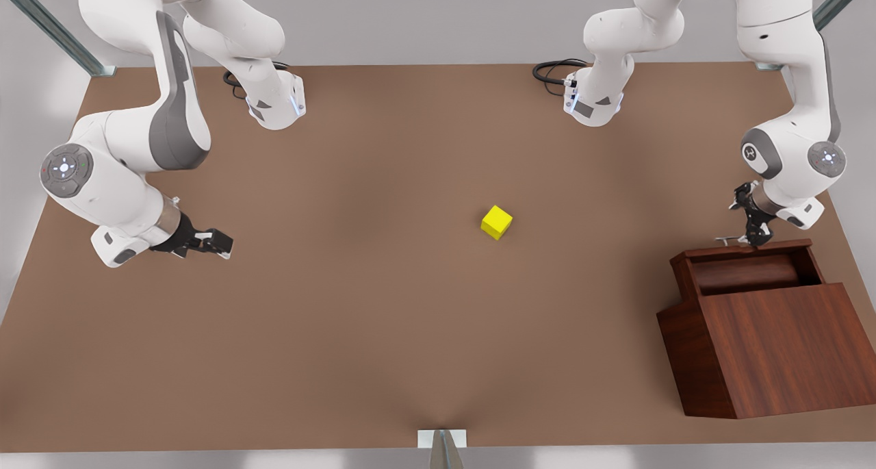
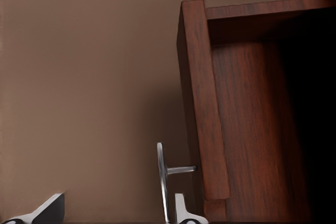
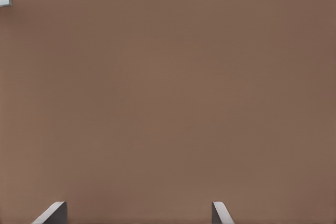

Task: Open the drawer with left arm, place the square in the middle with right arm, and place the square in the drawer with left arm

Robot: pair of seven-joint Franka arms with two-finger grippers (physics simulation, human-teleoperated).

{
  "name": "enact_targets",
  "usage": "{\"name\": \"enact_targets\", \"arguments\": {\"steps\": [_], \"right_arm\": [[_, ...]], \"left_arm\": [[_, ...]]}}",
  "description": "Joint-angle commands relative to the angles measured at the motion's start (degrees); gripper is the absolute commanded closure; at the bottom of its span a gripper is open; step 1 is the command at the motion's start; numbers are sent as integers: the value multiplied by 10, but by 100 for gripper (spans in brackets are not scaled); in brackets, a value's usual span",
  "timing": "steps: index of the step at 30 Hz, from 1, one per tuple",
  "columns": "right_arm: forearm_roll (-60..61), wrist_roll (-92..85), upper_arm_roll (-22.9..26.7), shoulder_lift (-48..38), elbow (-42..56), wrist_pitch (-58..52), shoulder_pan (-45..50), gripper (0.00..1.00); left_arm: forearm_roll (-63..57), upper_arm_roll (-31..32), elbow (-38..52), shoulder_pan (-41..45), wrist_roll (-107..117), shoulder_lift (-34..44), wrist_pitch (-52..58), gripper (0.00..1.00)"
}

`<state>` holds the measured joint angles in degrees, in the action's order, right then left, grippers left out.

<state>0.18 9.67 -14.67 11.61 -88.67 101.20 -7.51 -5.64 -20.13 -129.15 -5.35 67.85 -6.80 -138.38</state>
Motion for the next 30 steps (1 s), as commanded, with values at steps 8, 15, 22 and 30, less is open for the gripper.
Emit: {"name": "enact_targets", "arguments": {"steps": [8, 15, 22, 30], "right_arm": [[0, 0, 1, 0, -2, 0, 0, 0], [0, 0, 1, 1, -1, 0, 0, 0], [0, 0, 1, 3, -1, 0, 0, 0], [0, 0, 1, 3, -1, 0, 0, 0]], "left_arm": [[10, 197, 204, 7, 168, 35, 322, 0], [-53, 633, 406, 37, -510, -183, 302, 0], [-58, 555, 182, 113, -631, -188, 100, 0], [-59, 523, 93, 113, -631, -191, 36, 0]]}}
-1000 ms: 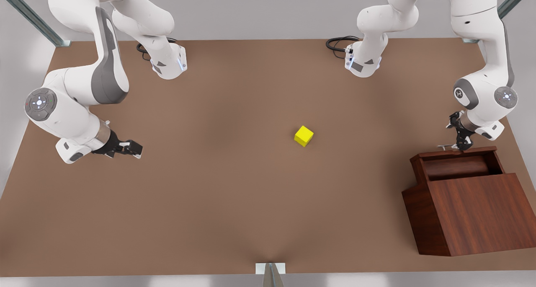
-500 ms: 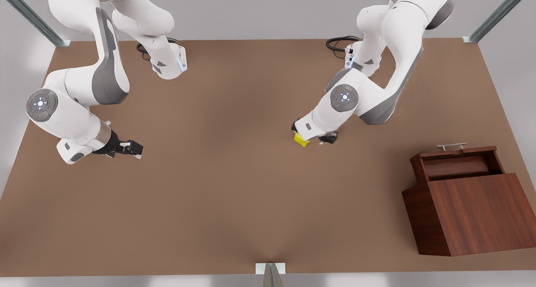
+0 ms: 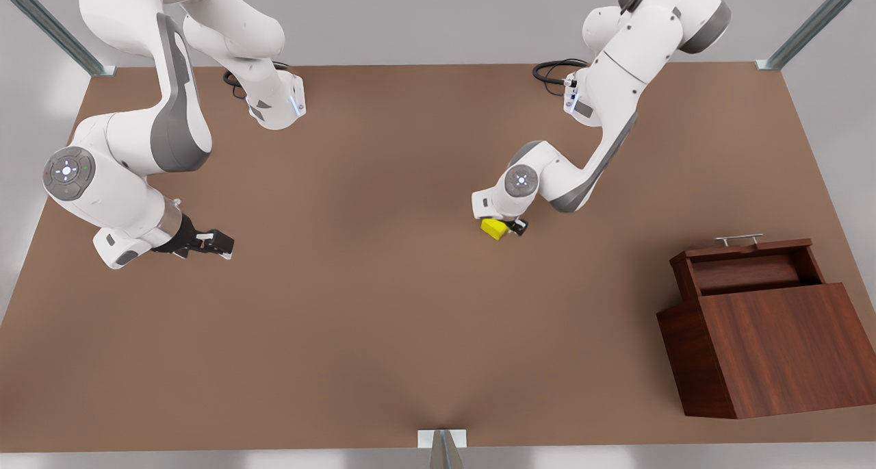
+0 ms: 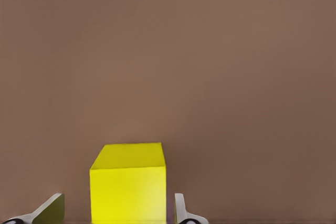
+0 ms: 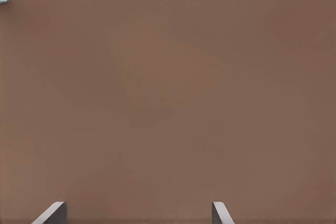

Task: Open the drawer with left arm, place the square in the middle with right arm, and place the square in the drawer with left arm

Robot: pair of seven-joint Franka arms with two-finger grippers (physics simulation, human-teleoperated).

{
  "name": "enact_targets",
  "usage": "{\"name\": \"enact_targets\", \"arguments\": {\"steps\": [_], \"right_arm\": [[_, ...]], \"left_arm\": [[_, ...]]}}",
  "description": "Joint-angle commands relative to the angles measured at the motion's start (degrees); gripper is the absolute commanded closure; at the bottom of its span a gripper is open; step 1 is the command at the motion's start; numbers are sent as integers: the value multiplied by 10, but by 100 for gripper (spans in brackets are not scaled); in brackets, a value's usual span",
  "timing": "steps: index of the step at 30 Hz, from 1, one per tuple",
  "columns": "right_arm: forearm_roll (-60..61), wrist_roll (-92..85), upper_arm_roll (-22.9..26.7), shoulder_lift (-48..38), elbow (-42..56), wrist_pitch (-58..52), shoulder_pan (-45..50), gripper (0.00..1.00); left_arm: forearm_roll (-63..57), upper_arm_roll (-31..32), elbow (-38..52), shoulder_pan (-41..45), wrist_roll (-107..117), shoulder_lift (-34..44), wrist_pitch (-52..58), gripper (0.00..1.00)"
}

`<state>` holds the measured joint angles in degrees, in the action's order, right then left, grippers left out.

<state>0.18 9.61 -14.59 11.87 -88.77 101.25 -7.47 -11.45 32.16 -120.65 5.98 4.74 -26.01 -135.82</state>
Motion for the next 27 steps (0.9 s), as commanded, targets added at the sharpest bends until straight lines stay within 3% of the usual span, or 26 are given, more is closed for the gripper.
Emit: {"name": "enact_targets", "arguments": {"steps": [1, 20, 22, 27], "right_arm": [[0, 0, 0, 0, 0, 0, 0, 0], [-3, 0, 0, 3, -2, 4, 0, 0], [-3, 0, 0, 4, -2, 4, 0, 0], [-3, 0, 0, 4, -3, 4, 0, 0]], "left_arm": [[-1, 0, -2, 0, 0, 0, -4, 0], [-32, -25, -15, 14, 2, -47, -30, 1], [-32, -25, -15, 16, 1, -53, -31, 18], [-32, -30, -14, 18, 3, -62, -46, 21]]}}
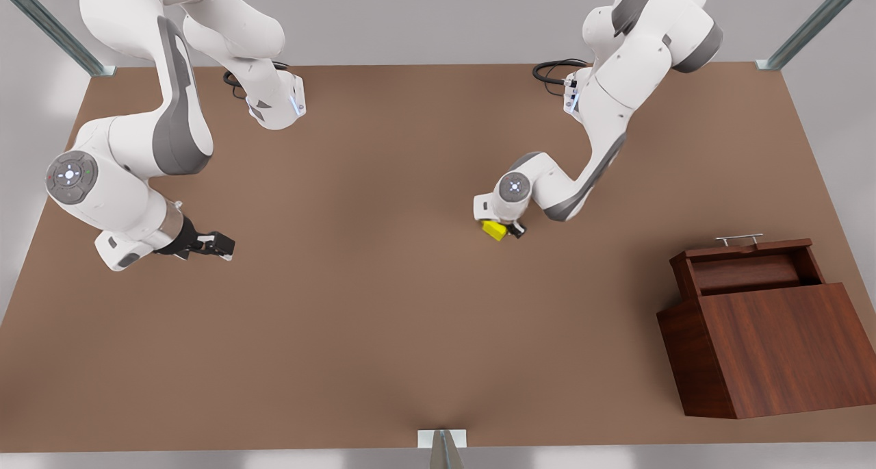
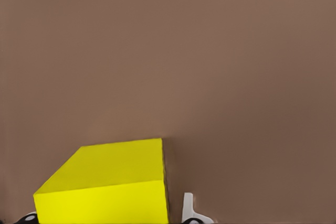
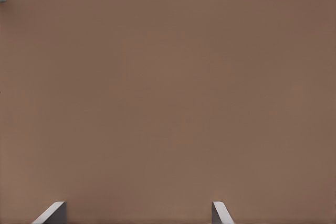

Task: Open the drawer with left arm, place the square in the middle with right arm, and place the square in the drawer with left arm

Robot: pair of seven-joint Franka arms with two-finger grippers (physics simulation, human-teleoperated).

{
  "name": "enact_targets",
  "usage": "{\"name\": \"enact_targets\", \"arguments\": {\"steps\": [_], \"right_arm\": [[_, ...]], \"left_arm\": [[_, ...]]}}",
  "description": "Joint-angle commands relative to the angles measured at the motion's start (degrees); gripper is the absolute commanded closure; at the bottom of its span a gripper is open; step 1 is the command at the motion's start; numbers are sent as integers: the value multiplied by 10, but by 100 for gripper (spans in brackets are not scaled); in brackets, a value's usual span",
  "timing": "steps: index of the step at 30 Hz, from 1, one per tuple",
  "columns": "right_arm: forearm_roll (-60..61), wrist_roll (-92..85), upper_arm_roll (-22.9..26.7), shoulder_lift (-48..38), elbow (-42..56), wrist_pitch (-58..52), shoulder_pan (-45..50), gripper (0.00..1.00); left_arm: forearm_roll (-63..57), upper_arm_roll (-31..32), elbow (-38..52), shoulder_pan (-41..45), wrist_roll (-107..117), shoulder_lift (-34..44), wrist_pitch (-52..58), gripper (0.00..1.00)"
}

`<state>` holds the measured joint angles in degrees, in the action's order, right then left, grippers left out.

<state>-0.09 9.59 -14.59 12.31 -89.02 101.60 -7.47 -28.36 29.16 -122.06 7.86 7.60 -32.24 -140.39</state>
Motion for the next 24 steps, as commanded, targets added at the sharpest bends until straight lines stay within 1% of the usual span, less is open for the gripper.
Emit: {"name": "enact_targets", "arguments": {"steps": [1, 3, 8, 11, 13, 24], "right_arm": [[0, 1, 0, 0, 0, 0, 0, 0], [0, 0, 0, 0, 0, 0, 0, 0], [0, 1, 0, 0, 0, 0, 0, 0], [-1, 1, 0, 0, -1, 0, 0, 0], [-1, 3, 0, 4, 2, 1, 1, 0], [-3, 1, 0, 4, 1, 0, 0, 0]], "left_arm": [[137, 0, 0, 0, -23, 0, -1, 25], [137, 0, 0, 0, -22, 2, 0, 27], [138, -1, 1, -1, -22, 7, 1, 27], [138, -1, 2, -1, -22, 8, 1, 30], [138, -3, 2, -2, -22, 10, 5, 36], [142, -6, 4, -3, -20, 39, 20, 37]]}}
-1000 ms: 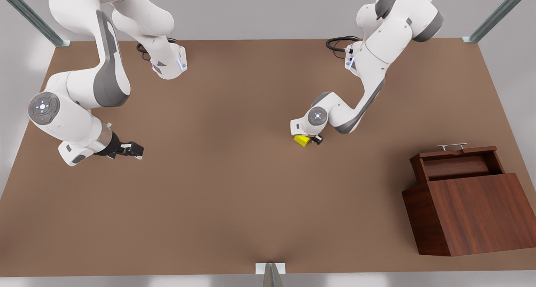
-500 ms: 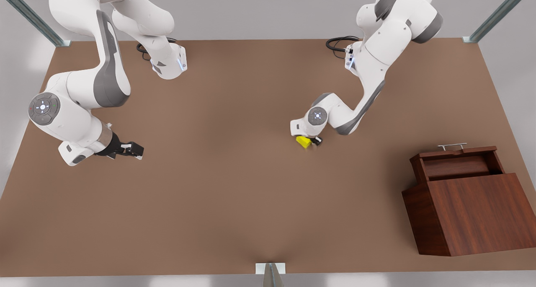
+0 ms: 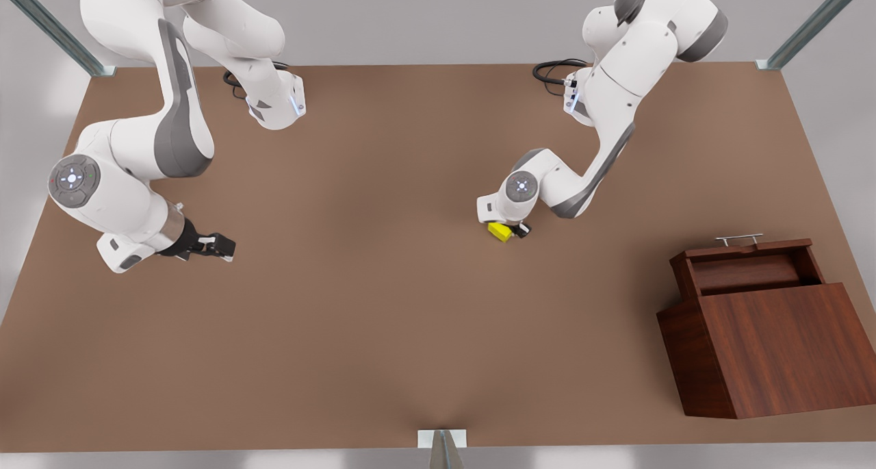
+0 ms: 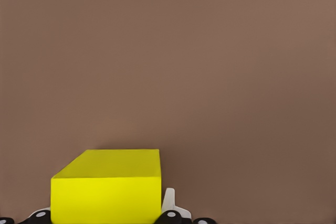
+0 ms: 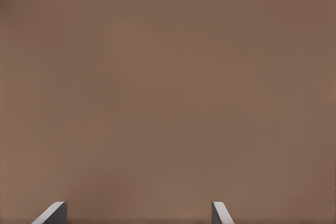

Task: Open the drawer with left arm, place the square in the middle with right arm, and place the square in the drawer with left arm

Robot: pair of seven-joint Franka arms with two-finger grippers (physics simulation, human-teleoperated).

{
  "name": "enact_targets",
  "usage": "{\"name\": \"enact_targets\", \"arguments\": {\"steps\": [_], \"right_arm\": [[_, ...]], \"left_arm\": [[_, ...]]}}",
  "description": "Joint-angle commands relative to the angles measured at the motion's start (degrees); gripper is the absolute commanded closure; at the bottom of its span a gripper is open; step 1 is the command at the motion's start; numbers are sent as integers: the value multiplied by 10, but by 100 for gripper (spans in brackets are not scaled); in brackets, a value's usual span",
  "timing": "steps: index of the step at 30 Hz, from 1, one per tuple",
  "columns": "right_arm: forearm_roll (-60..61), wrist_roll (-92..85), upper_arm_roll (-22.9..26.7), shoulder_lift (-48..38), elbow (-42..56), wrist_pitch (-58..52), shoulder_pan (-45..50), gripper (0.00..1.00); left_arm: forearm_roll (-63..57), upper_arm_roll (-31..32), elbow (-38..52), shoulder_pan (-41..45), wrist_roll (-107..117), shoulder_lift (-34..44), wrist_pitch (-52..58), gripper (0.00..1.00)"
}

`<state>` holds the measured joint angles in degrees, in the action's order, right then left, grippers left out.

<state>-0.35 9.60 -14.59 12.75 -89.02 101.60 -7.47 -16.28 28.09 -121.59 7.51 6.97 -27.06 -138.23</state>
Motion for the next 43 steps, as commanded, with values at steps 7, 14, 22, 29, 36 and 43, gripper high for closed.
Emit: {"name": "enact_targets", "arguments": {"steps": [7, 14, 22, 29, 36, 43], "right_arm": [[-1, 1, 0, 1, 0, 1, 1, 0], [-1, 1, 0, 0, 0, 3, 1, 0], [-1, 1, 0, 0, -1, 5, 1, 0], [-1, 1, 0, 3, -1, 4, 1, 0], [-1, 1, 0, 3, -1, 4, 0, 0], [-1, 0, 0, 3, -1, 4, 0, 0]], "left_arm": [[146, -110, 130, -59, 164, 169, 296, 35], [140, -218, 159, -227, -34, 156, 271, 35], [97, -219, 232, -303, -122, 70, 220, 35], [82, -228, 239, -312, -120, 46, 199, 0], [86, -218, 289, -278, -94, 79, 298, 0], [84, -197, 402, -137, -94, 124, 461, 0]]}}
